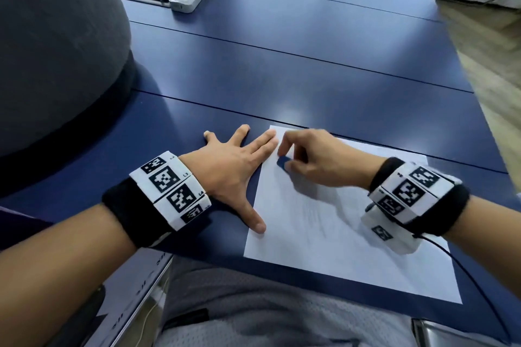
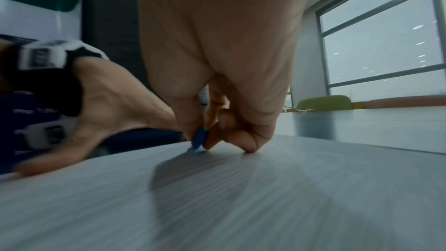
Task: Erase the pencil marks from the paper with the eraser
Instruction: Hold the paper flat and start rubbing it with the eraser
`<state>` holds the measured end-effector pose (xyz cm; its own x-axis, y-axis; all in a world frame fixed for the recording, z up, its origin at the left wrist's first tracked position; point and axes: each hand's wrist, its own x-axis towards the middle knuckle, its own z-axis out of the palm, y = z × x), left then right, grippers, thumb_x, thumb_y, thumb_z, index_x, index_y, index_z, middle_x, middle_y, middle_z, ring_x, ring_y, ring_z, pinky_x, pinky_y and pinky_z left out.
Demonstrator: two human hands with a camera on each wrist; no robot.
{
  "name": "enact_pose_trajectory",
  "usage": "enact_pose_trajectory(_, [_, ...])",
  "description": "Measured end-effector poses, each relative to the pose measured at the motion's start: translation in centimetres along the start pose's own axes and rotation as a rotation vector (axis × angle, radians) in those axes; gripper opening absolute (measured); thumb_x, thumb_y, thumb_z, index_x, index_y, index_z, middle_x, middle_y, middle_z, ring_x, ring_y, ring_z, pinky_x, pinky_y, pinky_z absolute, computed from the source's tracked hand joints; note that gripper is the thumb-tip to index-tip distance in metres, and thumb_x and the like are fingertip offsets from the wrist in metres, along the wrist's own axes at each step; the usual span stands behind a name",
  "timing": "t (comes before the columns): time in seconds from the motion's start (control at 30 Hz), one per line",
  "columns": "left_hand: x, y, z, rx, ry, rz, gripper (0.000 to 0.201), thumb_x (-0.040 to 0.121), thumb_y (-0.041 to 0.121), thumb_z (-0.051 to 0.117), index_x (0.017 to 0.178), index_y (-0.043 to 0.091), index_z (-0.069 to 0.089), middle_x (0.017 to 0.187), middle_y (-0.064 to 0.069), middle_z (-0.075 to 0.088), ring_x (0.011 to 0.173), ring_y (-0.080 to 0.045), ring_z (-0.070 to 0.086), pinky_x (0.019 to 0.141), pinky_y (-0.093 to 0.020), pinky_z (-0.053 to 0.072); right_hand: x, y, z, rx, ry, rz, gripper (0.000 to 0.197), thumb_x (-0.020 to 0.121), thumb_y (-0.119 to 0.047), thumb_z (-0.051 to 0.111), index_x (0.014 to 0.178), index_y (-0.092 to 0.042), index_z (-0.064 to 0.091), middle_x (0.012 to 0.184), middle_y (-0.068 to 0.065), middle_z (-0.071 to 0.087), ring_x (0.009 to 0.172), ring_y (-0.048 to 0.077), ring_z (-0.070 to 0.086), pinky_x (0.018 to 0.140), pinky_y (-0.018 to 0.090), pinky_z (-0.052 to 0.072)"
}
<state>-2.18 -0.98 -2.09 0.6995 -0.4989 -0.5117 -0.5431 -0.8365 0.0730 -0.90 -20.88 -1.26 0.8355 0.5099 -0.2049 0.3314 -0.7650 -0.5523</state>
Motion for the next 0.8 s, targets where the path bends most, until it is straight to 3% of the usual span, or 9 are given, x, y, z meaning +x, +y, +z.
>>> enact_pose_trajectory(0.1, [0.0,0.1,-0.1,0.015,-0.007,0.004,0.154,0.038,0.096,0.058,0.15,0.03,-0.024,0.153,0.022,-0.032,0.147,-0.028,-0.013,0.098,-0.076,0.021,-1.0,-0.5,0.0,0.023,-0.128,-0.053,0.009,0.086,-0.014,0.064,0.094,-0.017,0.064,0.058,-0.008,0.054,0.052,0.005,0.048,0.052,0.014,0.038])
enact_pose_trajectory(0.27, [0.0,0.1,-0.3,0.02,-0.031,-0.004,0.154,0.038,0.097,0.057,0.149,0.028,-0.027,0.152,0.023,-0.034,0.147,-0.027,-0.016,0.099,-0.077,0.02,1.0,1.2,-1.7,0.001,0.041,0.055,0.013,0.088,-0.017,0.064,0.099,-0.011,0.064,0.063,-0.009,0.056,0.052,0.0,0.051,0.05,0.009,0.037])
enact_pose_trajectory(0.47, [0.0,0.3,-0.4,0.0,-0.052,-0.009,0.155,0.039,0.094,0.06,0.149,0.029,-0.028,0.151,0.023,-0.036,0.147,-0.028,-0.018,0.099,-0.078,0.017,-1.0,0.3,-0.8,-0.015,-0.139,-0.022,0.01,0.085,-0.014,0.064,0.094,-0.02,0.064,0.059,-0.009,0.055,0.052,0.003,0.05,0.052,0.014,0.039])
enact_pose_trajectory(0.67, [0.2,0.3,-0.2,0.001,-0.057,-0.018,0.155,0.037,0.096,0.058,0.148,0.03,-0.029,0.149,0.026,-0.038,0.146,-0.026,-0.019,0.099,-0.077,0.017,0.0,1.3,-1.0,0.055,0.073,0.084,0.01,0.089,-0.018,0.064,0.097,-0.012,0.062,0.064,-0.007,0.058,0.053,0.004,0.051,0.049,0.01,0.037])
enact_pose_trajectory(0.8, [0.3,0.4,-0.4,-0.019,-0.079,-0.026,0.155,0.038,0.093,0.062,0.148,0.031,-0.028,0.15,0.026,-0.037,0.146,-0.027,-0.019,0.099,-0.079,0.014,-1.9,0.4,0.5,0.05,-0.026,0.024,0.007,0.087,-0.017,0.064,0.094,-0.018,0.064,0.062,-0.008,0.057,0.052,0.003,0.049,0.053,0.013,0.04])
